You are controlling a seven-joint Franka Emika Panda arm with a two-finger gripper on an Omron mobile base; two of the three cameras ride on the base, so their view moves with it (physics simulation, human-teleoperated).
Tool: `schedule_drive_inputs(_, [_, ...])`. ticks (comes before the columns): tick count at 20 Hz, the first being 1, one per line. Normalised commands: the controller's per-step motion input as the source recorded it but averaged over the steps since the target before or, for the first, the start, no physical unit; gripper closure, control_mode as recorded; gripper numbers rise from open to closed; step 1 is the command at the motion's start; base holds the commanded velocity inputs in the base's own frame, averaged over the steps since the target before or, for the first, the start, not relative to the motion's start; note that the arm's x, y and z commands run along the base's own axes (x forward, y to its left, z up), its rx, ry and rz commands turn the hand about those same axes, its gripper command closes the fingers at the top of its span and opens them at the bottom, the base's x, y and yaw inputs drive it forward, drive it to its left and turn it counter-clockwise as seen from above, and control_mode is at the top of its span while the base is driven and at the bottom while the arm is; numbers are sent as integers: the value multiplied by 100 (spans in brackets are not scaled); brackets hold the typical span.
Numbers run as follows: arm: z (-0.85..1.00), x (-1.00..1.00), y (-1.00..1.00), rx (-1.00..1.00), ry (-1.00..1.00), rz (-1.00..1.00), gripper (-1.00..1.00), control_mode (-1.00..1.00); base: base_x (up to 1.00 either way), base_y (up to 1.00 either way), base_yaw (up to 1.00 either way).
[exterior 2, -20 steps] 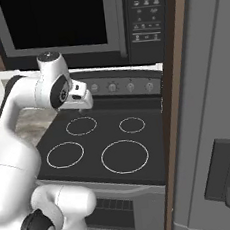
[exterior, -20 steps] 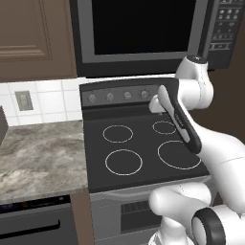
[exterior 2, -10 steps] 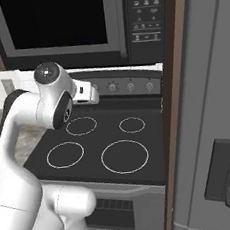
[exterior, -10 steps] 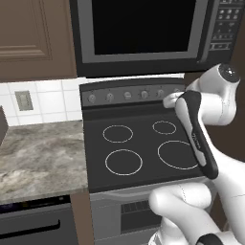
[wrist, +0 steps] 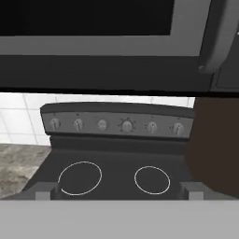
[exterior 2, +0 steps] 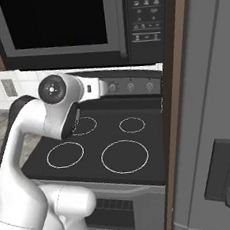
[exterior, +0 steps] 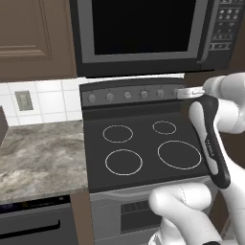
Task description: Retrieve the reheated potato from the microwave, then place the potato, cheese, and condiment on the cutting board.
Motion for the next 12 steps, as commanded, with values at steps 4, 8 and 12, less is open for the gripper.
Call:
schedule_drive_inputs(4, [59,-5,-37,0,-5,-2,-100,-100,0,0,0])
schedule_drive_inputs(8, [58,-1,-38,0,0,-8,-100,-100,0,0,0])
schedule_drive_inputs(12, [55,0,-37,0,0,-9,-100,-100,0,0,0])
